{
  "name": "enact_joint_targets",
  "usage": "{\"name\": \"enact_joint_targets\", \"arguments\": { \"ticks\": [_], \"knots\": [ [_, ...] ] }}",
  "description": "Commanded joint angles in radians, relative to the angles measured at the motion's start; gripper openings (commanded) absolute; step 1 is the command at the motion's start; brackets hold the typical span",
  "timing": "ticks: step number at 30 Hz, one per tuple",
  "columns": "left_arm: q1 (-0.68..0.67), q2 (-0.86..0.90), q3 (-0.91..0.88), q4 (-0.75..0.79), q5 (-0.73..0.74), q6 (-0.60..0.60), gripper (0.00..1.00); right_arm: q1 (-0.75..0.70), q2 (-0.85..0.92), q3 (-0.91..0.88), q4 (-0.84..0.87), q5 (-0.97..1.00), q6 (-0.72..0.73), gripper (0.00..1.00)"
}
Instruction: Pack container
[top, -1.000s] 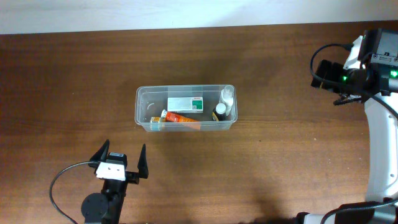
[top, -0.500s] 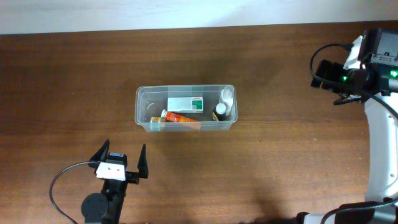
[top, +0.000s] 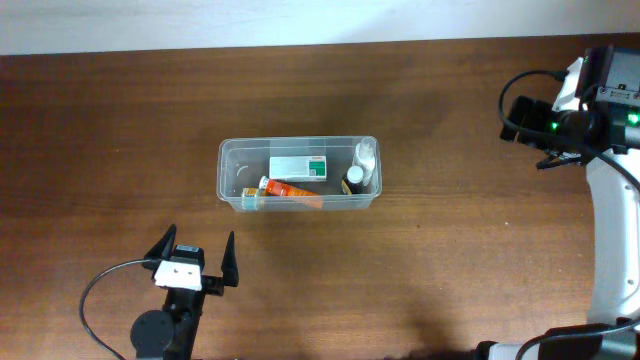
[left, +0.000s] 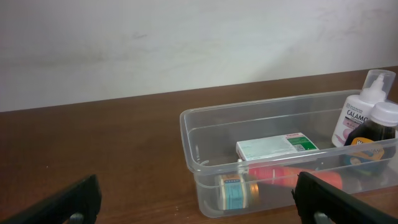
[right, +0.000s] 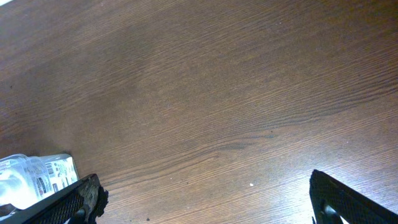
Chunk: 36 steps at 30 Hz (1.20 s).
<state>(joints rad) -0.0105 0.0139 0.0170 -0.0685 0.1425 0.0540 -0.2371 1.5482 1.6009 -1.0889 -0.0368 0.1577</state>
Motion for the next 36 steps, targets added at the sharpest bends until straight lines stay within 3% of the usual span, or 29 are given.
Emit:
{"name": "enact_joint_targets", "arguments": {
  "ticks": [1, 14, 25, 30, 32, 36],
  "knots": [
    [0.005, -0.009, -0.008, 0.000, 0.000, 0.016, 0.99, 0.062, -0.054, 0.004, 0.003, 0.008, 0.008, 0.98],
    [0.005, -0.009, -0.008, 0.000, 0.000, 0.016, 0.99, 0.453, -0.358, 0.004, 0.009, 0.009, 0.007, 0.98],
    [0.005, -0.009, -0.008, 0.000, 0.000, 0.016, 0.99, 0.472, -0.622, -0.145, 0.163, -0.037, 0.035, 0.98],
    [0.005, -0.009, -0.008, 0.000, 0.000, 0.016, 0.99, 0.451, -0.772, -0.378, 0.454, 0.040, 0.034, 0.98],
    [0.005, -0.009, -0.008, 0.000, 0.000, 0.016, 0.99, 0.417, -0.863, -0.571, 0.716, 0.052, 0.021, 0.98],
    [0.005, -0.009, -0.008, 0.000, 0.000, 0.016, 0.99, 0.387, -0.966, -0.816, 1.003, 0.049, -0.011, 0.98]
  ]
}}
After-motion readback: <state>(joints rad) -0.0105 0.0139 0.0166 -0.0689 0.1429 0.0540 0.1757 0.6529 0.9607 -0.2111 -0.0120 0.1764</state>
